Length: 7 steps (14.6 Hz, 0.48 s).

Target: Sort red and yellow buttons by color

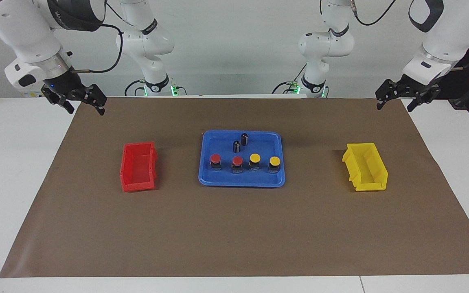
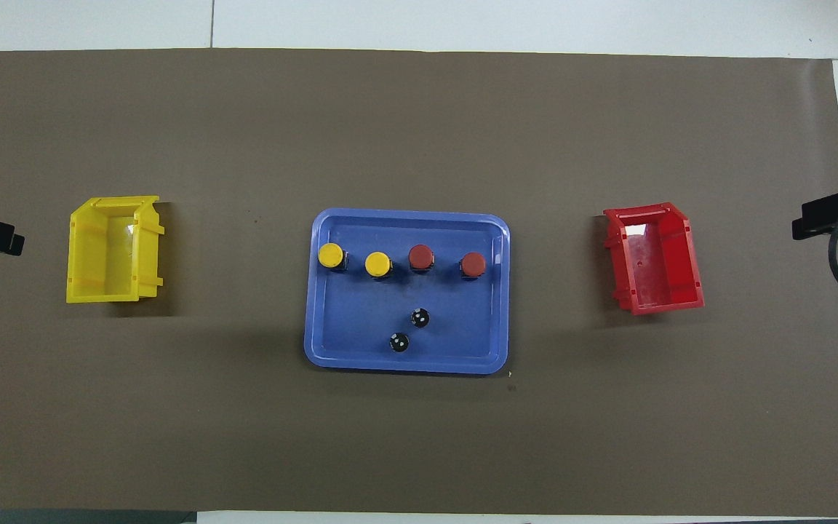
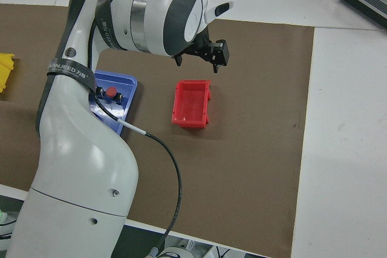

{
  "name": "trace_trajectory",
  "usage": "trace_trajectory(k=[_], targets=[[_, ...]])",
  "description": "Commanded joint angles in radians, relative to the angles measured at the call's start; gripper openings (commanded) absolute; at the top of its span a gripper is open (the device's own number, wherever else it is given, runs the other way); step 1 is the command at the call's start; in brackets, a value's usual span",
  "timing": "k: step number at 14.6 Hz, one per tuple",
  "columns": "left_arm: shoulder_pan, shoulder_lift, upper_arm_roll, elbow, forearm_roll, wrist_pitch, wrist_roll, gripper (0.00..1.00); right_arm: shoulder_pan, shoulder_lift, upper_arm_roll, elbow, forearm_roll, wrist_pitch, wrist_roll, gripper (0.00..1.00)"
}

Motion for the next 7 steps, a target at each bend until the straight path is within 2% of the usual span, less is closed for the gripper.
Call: trace_trajectory(k=[1,7], targets=[[0.004,-0.005,-0.005,-0.005,0.017,-0.006,0.014,1.0,-0.009,-0.014,0.009,-0.013,-0.014,0.0,-0.013,1.0],[0.004,-0.005,-0.005,-0.005,0.017,-0.005,0.014,1.0,-0.006,-0.015,0.01,-0.013,-0.007,-0.009,-0.013,1.0]])
